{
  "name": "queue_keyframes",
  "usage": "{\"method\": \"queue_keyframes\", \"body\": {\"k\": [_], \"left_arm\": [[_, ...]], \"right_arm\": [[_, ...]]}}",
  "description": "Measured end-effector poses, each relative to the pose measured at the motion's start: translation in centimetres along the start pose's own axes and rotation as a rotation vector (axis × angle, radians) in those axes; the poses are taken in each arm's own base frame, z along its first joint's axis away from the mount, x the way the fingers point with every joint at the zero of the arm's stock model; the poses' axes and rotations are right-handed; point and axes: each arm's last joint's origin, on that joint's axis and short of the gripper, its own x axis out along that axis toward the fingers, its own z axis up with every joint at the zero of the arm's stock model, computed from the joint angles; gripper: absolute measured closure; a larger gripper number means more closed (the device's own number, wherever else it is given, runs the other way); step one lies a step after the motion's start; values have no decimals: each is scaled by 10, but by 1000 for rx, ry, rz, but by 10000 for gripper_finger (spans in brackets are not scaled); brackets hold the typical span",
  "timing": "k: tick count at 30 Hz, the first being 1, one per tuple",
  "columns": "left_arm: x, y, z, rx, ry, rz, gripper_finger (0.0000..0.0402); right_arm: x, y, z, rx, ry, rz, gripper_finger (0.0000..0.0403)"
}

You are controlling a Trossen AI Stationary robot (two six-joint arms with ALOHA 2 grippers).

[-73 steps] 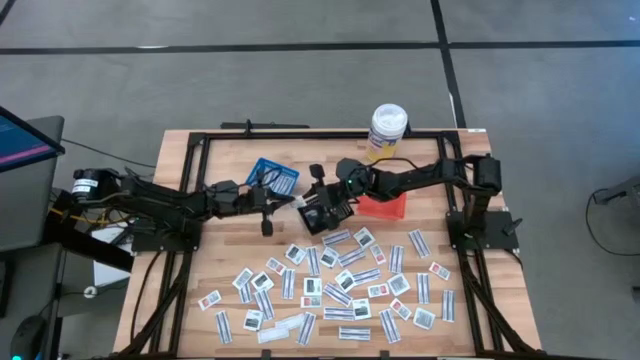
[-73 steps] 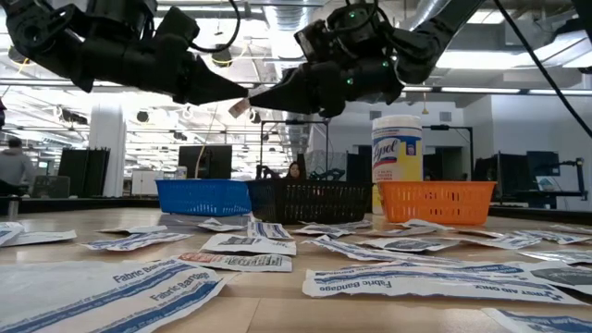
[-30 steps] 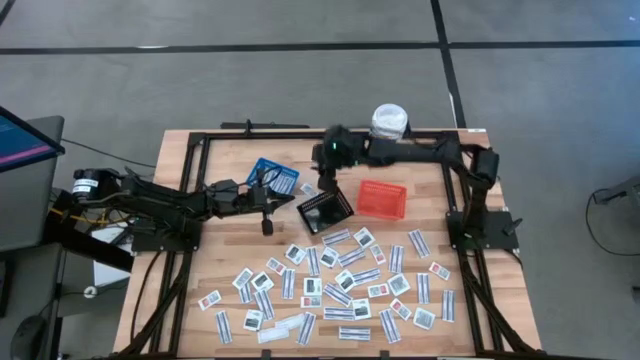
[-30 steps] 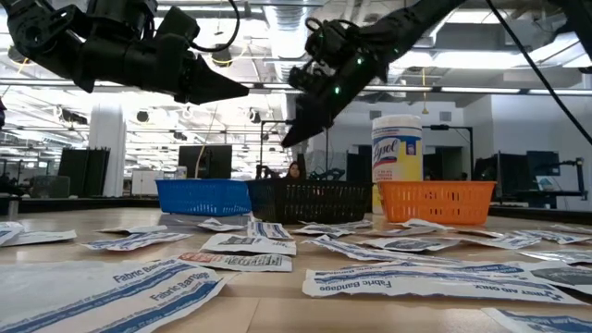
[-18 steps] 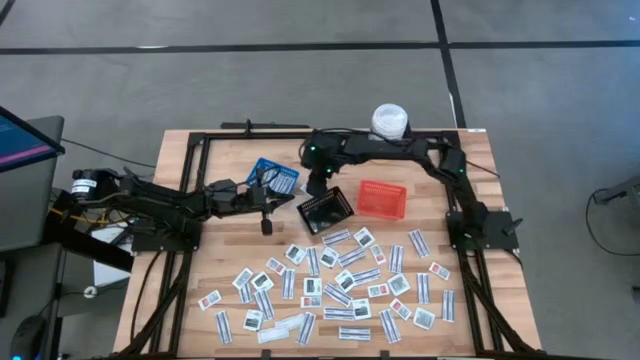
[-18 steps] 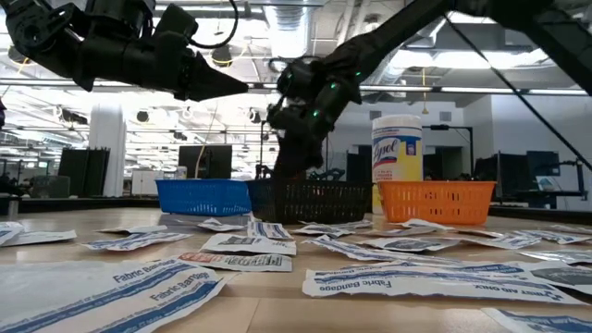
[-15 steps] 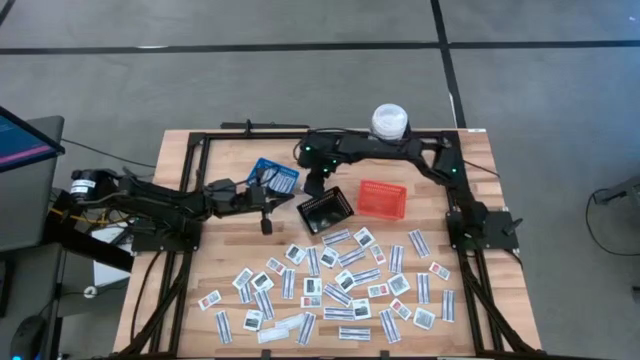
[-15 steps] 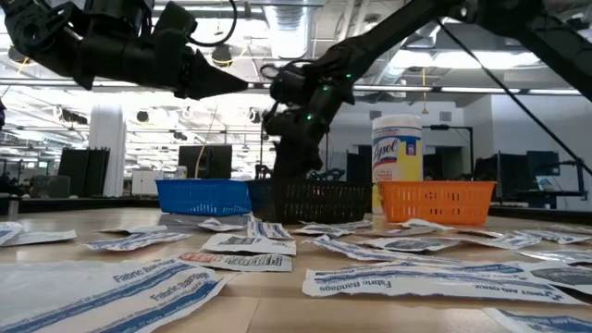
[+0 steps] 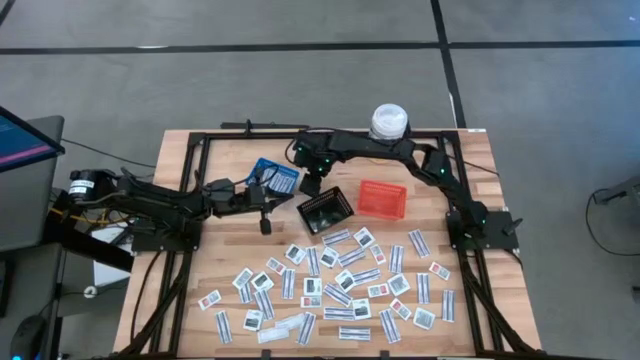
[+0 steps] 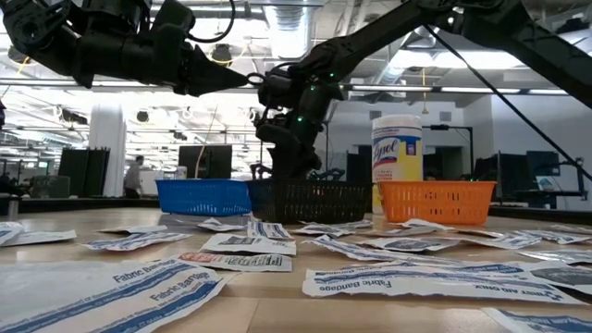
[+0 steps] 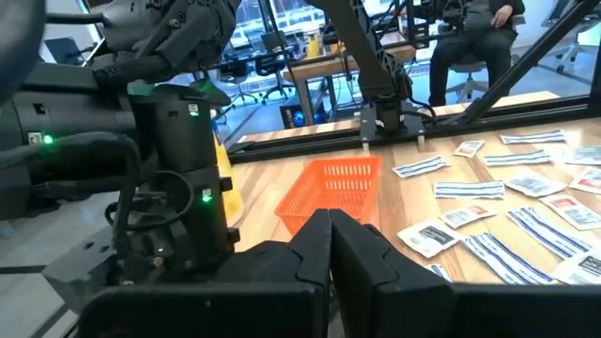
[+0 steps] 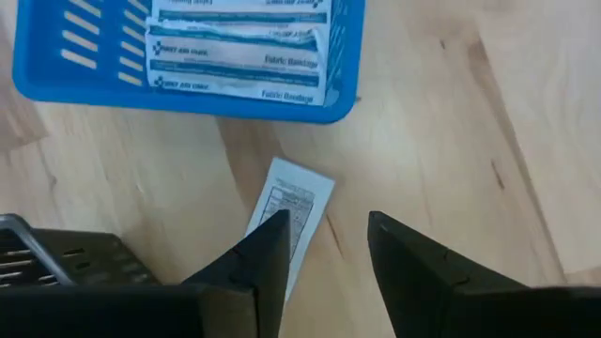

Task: Pick & Place First Aid Supplies
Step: Put the ointment pack into the orange bin

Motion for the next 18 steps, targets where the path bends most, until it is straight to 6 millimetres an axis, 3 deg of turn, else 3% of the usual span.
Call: {"method": "queue_keyframes", "body": {"k": [10, 15, 18], "left_arm": [[0, 0, 0, 0, 0, 0, 395], [0, 0, -2, 3, 19, -5, 395], [0, -1, -5, 10, 51, -12, 395]], "right_arm": [[2, 18, -2, -56, 24, 2, 281], [2, 18, -7, -111, 72, -17, 286], [-8, 16, -8, -97, 118, -18, 286]]}}
